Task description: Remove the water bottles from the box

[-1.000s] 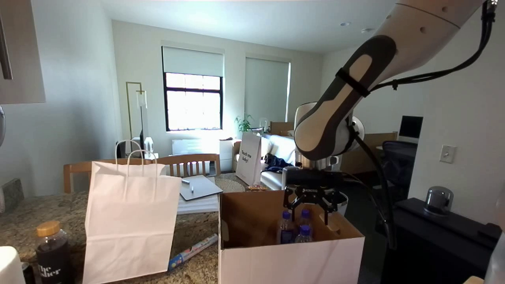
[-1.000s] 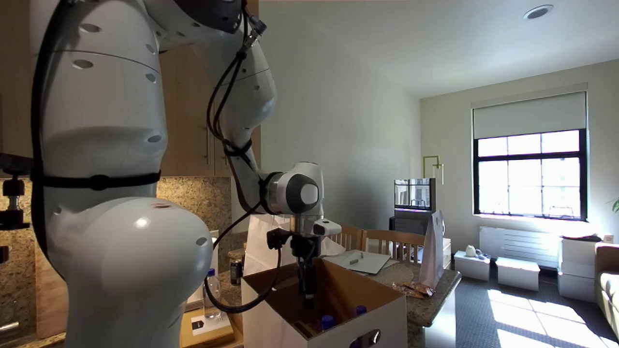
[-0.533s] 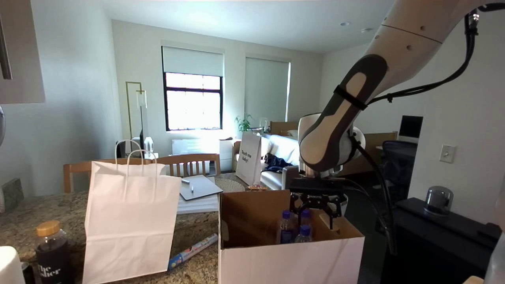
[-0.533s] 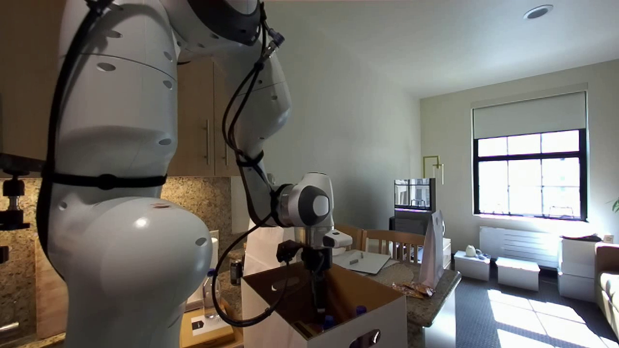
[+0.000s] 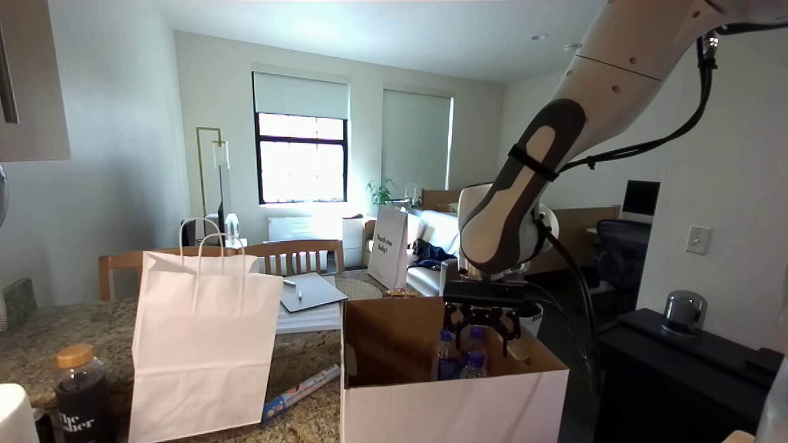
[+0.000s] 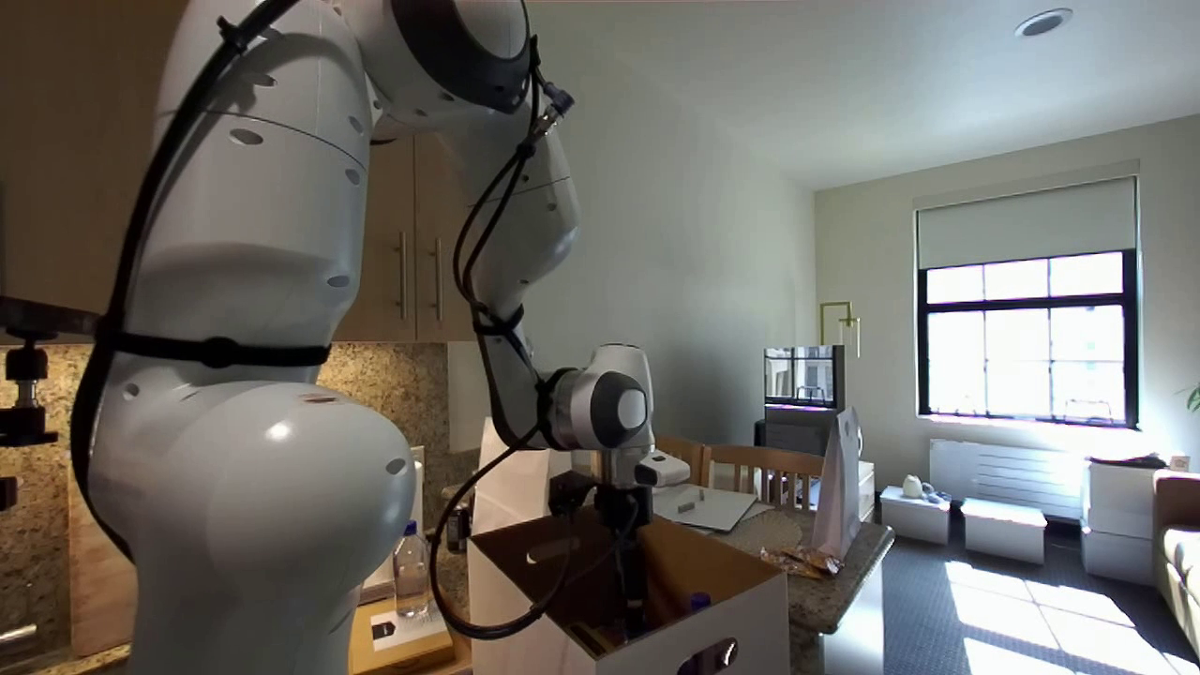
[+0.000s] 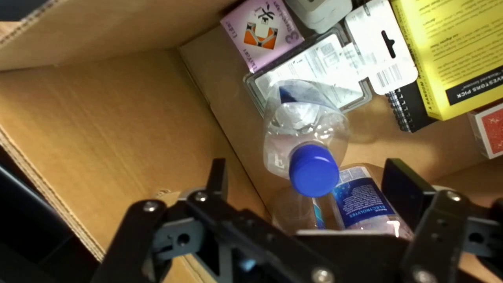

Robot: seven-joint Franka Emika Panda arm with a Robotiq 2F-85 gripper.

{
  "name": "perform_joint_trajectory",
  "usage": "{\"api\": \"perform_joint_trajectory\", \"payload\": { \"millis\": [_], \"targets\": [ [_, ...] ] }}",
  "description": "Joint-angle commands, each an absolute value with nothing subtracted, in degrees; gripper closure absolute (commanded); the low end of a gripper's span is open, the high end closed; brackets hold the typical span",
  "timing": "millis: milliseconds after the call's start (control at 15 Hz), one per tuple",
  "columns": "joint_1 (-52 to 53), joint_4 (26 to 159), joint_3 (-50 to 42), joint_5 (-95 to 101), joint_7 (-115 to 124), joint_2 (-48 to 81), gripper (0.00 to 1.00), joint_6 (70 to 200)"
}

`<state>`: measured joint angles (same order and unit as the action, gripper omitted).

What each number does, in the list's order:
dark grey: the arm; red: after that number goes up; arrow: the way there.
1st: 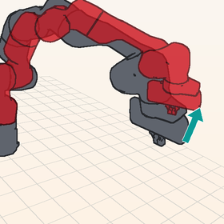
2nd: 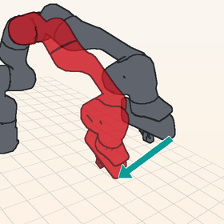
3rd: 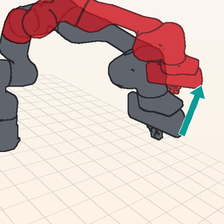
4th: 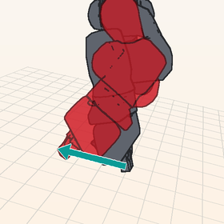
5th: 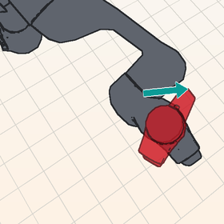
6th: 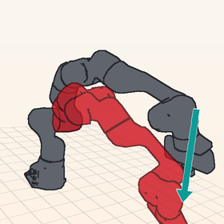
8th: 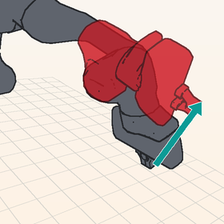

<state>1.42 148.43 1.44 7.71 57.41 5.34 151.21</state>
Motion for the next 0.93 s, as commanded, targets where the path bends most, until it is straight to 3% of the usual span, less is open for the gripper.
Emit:
{"api": "perform_joint_trajectory", "payload": {
  "millis": [0,800,867],
  "targets": [
    [3.38,147.6,-0.57,12.59,62.17,6.93,0.0,154.38],
    [6.28,146.09,-3.06,13.24,62.96,10.95,0.0,154.36],
    [6.53,145.9,-3.32,13.3,62.98,11.22,0.25,154.33]
  ]
}}
